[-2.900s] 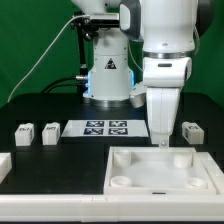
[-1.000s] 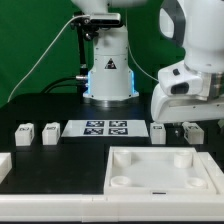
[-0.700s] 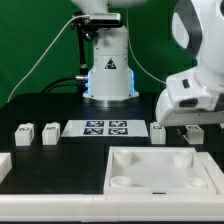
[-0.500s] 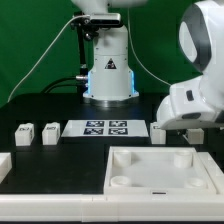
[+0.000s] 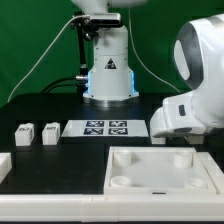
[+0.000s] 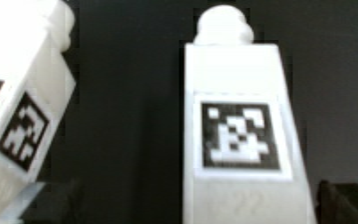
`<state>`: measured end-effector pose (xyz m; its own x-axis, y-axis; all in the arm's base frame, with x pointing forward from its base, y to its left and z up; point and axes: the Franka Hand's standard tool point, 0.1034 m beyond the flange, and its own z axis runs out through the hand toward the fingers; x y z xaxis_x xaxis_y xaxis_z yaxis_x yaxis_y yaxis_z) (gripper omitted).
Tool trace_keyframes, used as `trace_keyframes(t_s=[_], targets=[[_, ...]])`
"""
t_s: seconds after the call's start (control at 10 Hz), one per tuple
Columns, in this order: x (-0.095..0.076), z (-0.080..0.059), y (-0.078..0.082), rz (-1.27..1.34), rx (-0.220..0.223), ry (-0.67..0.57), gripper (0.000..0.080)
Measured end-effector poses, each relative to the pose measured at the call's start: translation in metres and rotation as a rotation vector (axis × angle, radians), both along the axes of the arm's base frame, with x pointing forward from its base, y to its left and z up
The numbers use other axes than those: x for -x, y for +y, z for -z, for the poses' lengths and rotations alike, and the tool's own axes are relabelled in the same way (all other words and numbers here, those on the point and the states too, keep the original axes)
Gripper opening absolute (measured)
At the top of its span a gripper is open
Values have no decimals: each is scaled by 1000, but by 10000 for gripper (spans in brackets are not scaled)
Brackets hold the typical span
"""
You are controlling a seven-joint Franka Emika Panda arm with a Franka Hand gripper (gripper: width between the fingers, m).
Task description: Assemble one leg
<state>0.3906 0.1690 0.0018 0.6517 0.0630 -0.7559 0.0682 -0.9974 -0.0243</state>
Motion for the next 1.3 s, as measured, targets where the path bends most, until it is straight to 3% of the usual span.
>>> trace_keyframes(t_s=[0.4,0.7,1.1,1.2,1.3], targets=[[13,2,0,-5,5,6,649],[10,1,1,-4,3,1,286],[9,1,1,-5,3,0,288],[8,-2,1,-7,1,0,288],[3,-15,-2,-9,4,10,288]])
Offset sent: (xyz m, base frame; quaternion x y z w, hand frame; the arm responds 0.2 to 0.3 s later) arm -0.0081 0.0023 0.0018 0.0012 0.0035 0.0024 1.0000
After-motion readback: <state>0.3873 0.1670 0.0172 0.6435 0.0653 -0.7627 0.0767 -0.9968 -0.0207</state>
